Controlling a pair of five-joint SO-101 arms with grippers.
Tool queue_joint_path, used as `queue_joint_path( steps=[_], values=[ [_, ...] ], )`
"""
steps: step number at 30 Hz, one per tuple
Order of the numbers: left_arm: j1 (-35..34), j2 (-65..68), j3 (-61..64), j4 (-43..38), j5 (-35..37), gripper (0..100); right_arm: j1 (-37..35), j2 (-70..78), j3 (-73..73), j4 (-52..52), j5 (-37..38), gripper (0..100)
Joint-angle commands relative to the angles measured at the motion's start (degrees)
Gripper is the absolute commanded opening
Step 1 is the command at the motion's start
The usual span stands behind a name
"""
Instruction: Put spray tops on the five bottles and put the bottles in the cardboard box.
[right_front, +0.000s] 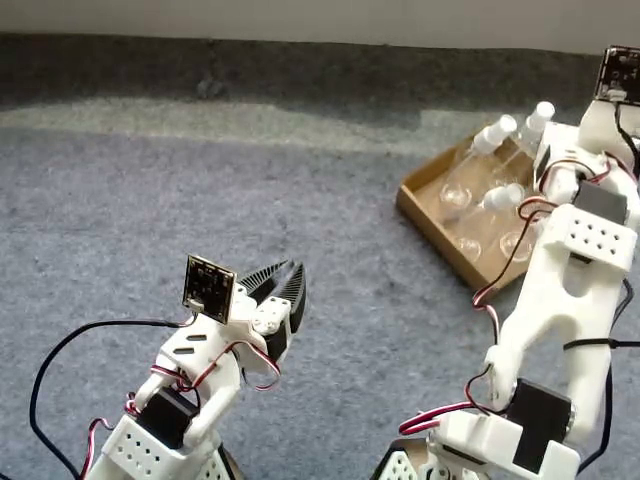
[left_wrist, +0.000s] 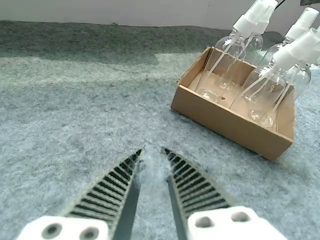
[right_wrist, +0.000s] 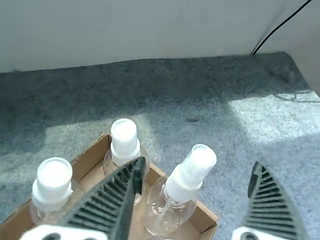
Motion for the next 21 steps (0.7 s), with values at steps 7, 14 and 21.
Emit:
queue_joint_path(
  steps=[7,14,21],
  values=[
    [-1.3,-0.3,0.2,0.0,-8.8,0,-1.7,-0.9,-29.4,25.9,0.2,20.4],
    [-9.9,-0.3,-4.9,3.3,-13.4,0,-6.2,-0.9,-51.6,46.5,0.2,13.3],
    [-19.4,-0.3,-19.4,23.6,-13.5,0,-13.6,-0.9,-72.2,65.5,0.2,0.2]
  ],
)
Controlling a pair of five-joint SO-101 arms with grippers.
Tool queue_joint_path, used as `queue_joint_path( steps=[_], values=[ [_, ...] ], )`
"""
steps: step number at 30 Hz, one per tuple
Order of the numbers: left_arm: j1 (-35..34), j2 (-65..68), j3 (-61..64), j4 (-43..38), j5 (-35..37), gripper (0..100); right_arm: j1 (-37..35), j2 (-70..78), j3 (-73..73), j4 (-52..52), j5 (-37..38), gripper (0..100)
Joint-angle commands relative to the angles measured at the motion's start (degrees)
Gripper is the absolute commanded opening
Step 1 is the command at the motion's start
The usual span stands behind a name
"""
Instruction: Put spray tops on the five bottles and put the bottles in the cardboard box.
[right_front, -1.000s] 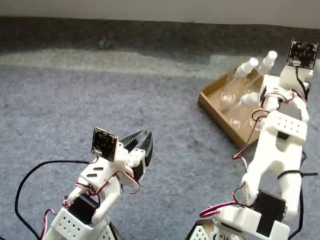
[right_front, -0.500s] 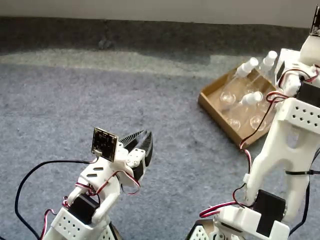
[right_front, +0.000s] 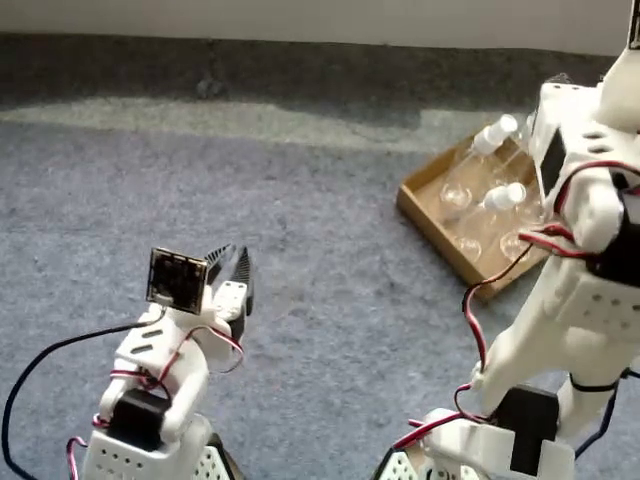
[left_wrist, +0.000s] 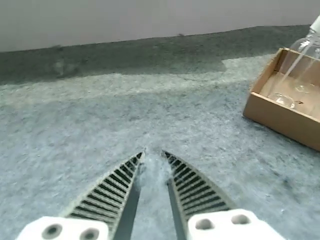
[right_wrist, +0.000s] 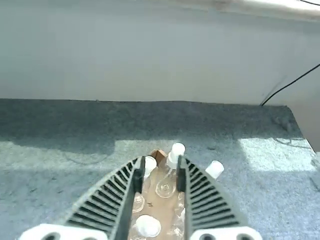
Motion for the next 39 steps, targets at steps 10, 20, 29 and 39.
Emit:
queue_joint_path(
  steps=[10,20,29,39],
  values=[
    [-18.4,-0.3,-13.1,28.1,-0.7,0,-8.8,-15.2,-6.0,6.5,0.1,0.5],
    [-18.7,-0.3,-0.5,28.3,-0.7,0,-14.4,-38.0,19.8,6.4,0.1,0.5],
    [-19.0,-0.3,7.1,28.6,-0.7,0,-15.3,-55.3,42.2,5.0,0.1,0.5],
    [-21.1,-0.3,10.8,29.5,-0.6,0,-15.3,-76.2,73.7,-6.6,0.5,0.5]
  ],
)
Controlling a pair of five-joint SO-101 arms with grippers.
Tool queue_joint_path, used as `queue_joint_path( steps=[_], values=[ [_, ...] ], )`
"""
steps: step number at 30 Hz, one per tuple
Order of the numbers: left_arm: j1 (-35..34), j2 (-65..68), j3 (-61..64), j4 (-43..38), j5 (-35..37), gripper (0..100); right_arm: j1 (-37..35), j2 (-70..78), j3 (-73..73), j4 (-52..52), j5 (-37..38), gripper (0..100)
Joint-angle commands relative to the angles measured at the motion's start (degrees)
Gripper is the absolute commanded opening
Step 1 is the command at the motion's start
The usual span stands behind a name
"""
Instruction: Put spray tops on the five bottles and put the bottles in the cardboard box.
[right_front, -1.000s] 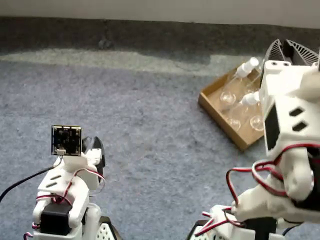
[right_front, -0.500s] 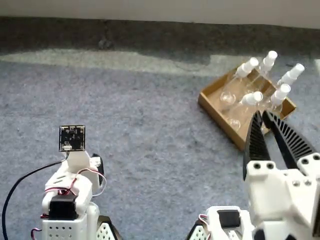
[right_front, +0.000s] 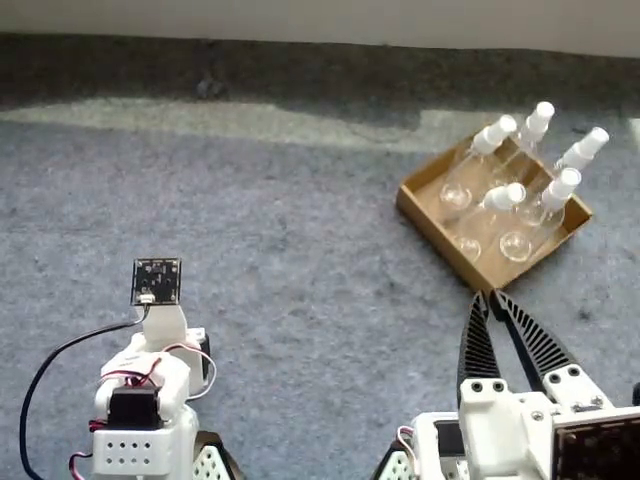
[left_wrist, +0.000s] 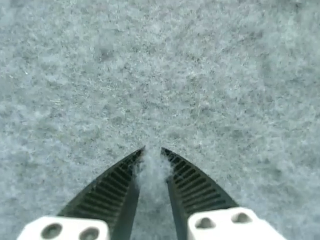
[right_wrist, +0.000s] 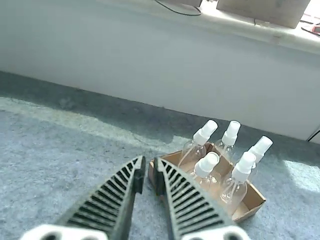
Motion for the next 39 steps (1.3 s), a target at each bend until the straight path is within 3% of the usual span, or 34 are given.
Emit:
queue_joint_path(
  steps=[1,8,17,39],
  values=[
    [-3.2,0.2,1.4,0.3,-0.3,0,-0.4,-5.7,11.6,-5.0,0.4,0.5],
    [-4.4,0.4,1.4,0.4,-0.1,0,-0.3,-16.7,28.8,-10.5,0.4,0.5],
    [-4.4,0.4,1.4,0.4,-0.2,0,-0.5,-22.8,39.9,-10.7,0.2,0.5],
    [-4.4,0.4,1.4,0.4,-0.2,0,-0.3,-22.7,49.7,-10.8,0.4,0.5]
  ],
)
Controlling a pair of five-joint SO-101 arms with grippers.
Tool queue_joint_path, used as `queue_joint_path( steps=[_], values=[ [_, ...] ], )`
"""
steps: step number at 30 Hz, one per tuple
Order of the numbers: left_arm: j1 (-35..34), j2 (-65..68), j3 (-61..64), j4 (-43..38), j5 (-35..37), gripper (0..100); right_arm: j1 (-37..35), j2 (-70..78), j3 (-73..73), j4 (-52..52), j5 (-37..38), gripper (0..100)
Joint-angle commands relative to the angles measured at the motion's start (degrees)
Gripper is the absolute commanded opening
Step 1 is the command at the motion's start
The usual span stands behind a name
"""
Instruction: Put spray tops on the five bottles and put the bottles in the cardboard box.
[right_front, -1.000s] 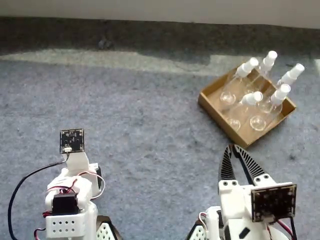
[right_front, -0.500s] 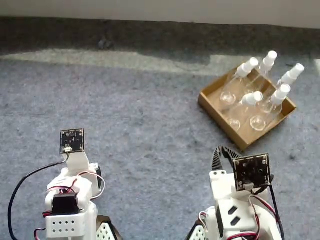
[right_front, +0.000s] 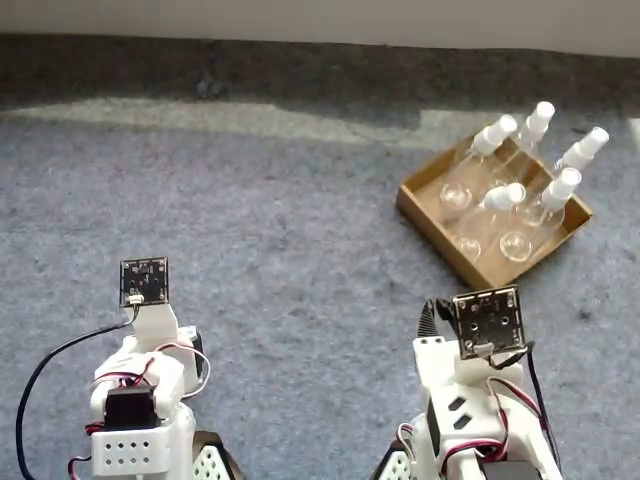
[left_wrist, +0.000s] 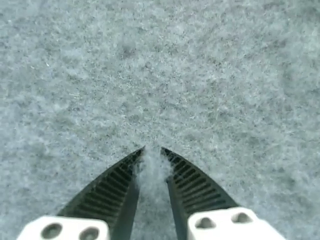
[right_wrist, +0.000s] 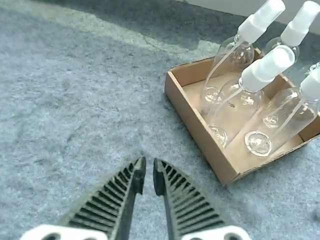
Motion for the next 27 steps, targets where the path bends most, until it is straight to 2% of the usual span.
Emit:
queue_joint_path(
  steps=[1,19,27],
  values=[
    [-0.7,0.4,1.3,0.4,-0.3,0,-0.2,-0.7,-0.4,-1.8,0.4,0.5],
    [-0.7,0.4,1.3,0.4,-0.3,0,-0.1,-0.7,5.5,-1.8,0.4,0.5],
    [-0.7,0.4,1.3,0.4,-0.3,0,0.0,-0.6,16.0,-12.7,0.1,0.5]
  ],
)
